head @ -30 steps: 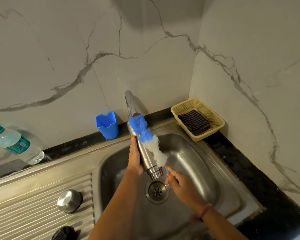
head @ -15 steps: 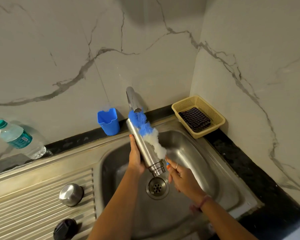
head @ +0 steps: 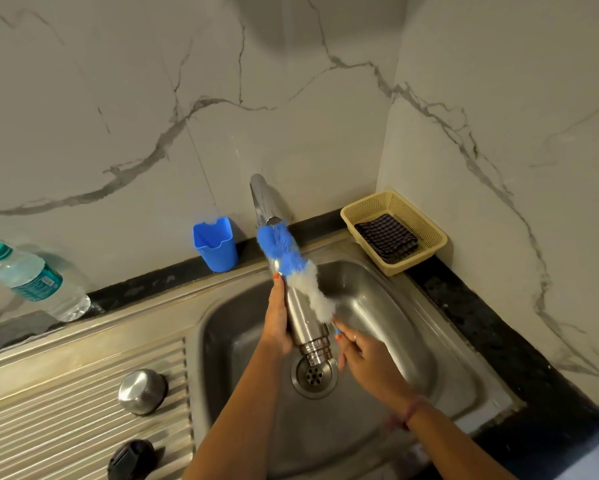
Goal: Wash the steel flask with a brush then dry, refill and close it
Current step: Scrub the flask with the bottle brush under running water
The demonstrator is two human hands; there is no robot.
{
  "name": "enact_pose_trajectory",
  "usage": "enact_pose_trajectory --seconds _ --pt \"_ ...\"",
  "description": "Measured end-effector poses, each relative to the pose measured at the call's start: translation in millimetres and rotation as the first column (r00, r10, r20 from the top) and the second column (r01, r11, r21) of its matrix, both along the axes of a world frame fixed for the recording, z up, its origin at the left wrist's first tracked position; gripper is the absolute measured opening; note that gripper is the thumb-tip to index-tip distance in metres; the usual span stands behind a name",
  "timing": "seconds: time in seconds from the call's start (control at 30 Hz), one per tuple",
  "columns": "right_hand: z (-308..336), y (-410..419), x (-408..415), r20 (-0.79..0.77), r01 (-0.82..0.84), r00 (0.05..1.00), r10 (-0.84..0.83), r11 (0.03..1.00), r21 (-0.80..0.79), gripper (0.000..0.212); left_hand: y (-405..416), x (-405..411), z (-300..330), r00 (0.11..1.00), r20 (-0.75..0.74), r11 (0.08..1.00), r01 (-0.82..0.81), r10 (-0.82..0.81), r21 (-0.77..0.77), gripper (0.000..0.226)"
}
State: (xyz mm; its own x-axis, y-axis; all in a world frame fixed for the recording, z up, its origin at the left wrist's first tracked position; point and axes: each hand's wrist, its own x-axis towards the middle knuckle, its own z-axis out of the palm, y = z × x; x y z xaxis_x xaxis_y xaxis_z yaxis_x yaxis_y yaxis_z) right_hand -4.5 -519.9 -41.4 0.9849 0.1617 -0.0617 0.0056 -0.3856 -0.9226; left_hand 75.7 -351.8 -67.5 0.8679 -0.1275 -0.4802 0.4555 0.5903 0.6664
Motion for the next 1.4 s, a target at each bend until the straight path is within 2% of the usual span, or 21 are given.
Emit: enact_pose_trajectory --seconds 0.13,0.23,0.37,0.43,0.5,0.6,0.8,0.93,1.03,1.13,1.3,1.4 --pt "-8 -10 -40 -0.043 -0.001 0.999 0.001 1.000 -0.010 0.033 8 -1 -8 0.999 -0.008 0.997 -0.043 0.043 -0.057 0.078" --pt "-3 -1 -21 -0.057 0.042 0.997 -0.042 0.999 -0.002 0.030 7 -3 -10 0.999 0.017 0.999 -0.042 0.042 -0.034 0.073" --pt "11 6 8 -0.127 0.044 0.992 -0.026 0.989 0.139 0.028 4 -6 -6 0.995 0.003 0.995 -0.099 0.099 0.024 0.061" --pt "9 0 -1 -0.093 -0.009 0.995 0.020 0.993 0.119 0.026 9 -3 -2 0.992 0.023 0.992 -0.126 0.125 0.029 0.059" --pt "-5 -9 -22 -0.029 -0.035 0.999 0.036 0.999 0.034 0.028 16 1 -1 0.989 0.025 0.990 -0.143 0.143 0.007 0.052" --pt "-20 -10 -44 -0.026 -0.047 0.999 0.046 0.998 -0.030 0.028 18 7 -8 0.988 -0.009 0.986 -0.155 0.156 0.057 0.040" --pt "-5 13 14 -0.032 0.095 0.995 -0.094 0.995 0.039 0.031 6 -1 -9 0.998 -0.012 0.998 -0.056 0.056 0.029 0.081" --pt "-11 -7 -1 0.010 0.080 0.997 -0.080 0.996 -0.026 0.030 10 -1 -11 0.992 -0.015 0.991 -0.123 0.124 0.051 0.079" --pt "-25 -25 -39 0.014 0.052 0.999 -0.051 0.996 -0.070 0.030 20 6 -15 0.985 -0.038 0.985 -0.165 0.168 0.056 0.089" --pt "-28 -28 -32 0.018 0.063 0.998 -0.061 0.991 -0.119 0.031 26 8 -18 0.980 -0.040 0.981 -0.194 0.195 0.032 0.089" --pt "-13 -13 10 0.138 0.064 0.989 -0.048 0.992 -0.109 0.031 12 5 -10 0.986 -0.017 0.985 -0.167 0.167 0.033 0.083" --pt "-19 -26 -9 0.240 0.045 0.971 0.006 0.978 -0.205 0.031 17 11 -2 0.982 -0.002 0.982 -0.186 0.187 0.024 0.085"
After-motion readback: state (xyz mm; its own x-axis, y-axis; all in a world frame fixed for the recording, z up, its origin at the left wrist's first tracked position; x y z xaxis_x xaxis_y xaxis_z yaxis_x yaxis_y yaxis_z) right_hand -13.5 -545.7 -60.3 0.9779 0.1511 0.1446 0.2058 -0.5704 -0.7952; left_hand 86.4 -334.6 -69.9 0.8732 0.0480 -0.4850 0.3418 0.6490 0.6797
